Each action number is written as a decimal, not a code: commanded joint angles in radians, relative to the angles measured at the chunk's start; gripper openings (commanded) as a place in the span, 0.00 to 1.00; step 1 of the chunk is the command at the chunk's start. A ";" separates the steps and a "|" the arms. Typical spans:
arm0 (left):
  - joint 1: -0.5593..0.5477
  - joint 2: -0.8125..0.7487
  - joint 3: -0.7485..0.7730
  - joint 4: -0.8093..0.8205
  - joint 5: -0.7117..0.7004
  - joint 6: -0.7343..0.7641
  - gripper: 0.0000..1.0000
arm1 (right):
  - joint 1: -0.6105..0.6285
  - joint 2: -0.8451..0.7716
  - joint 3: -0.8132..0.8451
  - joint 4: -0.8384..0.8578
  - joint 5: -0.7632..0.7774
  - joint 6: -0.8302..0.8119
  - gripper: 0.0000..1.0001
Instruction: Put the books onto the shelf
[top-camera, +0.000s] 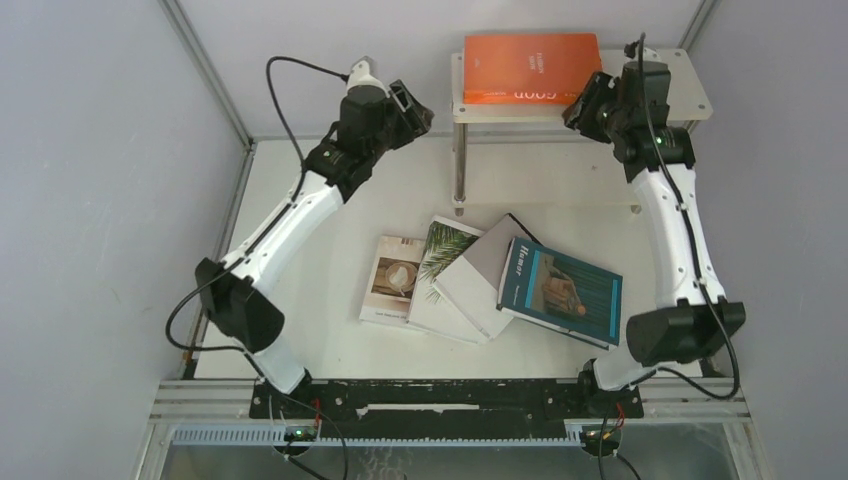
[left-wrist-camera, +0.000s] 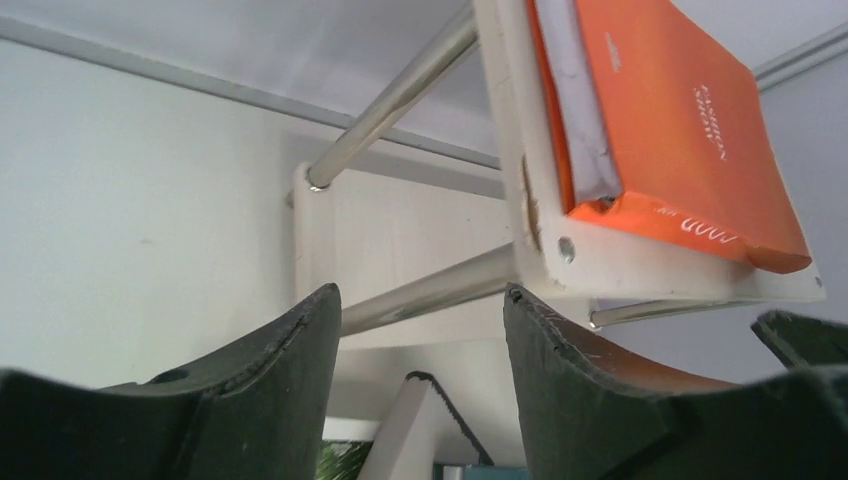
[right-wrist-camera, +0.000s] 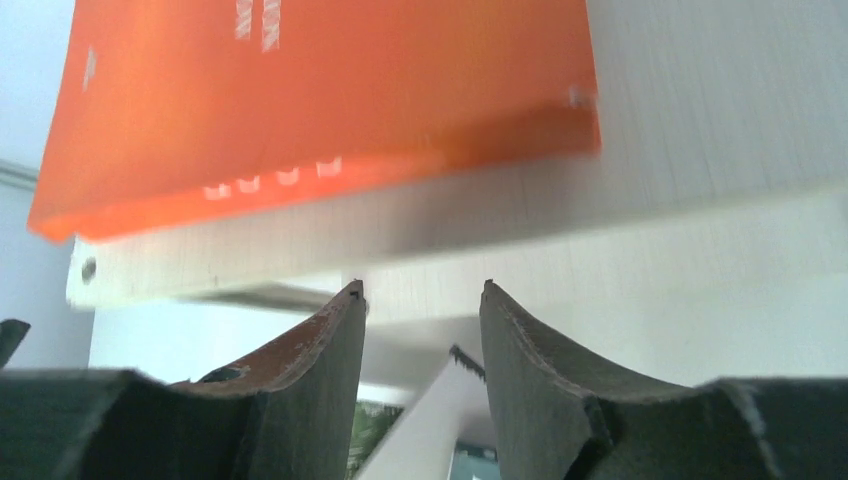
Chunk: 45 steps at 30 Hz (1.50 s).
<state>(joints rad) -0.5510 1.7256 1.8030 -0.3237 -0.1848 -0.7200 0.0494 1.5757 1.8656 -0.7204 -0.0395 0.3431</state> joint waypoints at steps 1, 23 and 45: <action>0.000 -0.160 -0.153 0.027 -0.052 -0.030 0.66 | 0.006 -0.154 -0.166 0.039 -0.043 0.049 0.54; -0.252 -0.292 -0.612 0.164 0.389 0.031 0.75 | 0.181 -0.861 -0.997 0.007 0.157 0.550 0.61; -0.336 0.162 -0.307 0.137 0.510 0.039 0.74 | -0.143 -0.938 -1.216 0.094 -0.007 0.568 0.59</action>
<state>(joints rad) -0.8738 1.8572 1.3998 -0.2096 0.2821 -0.6964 -0.0620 0.6373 0.6655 -0.6765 -0.0120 0.9249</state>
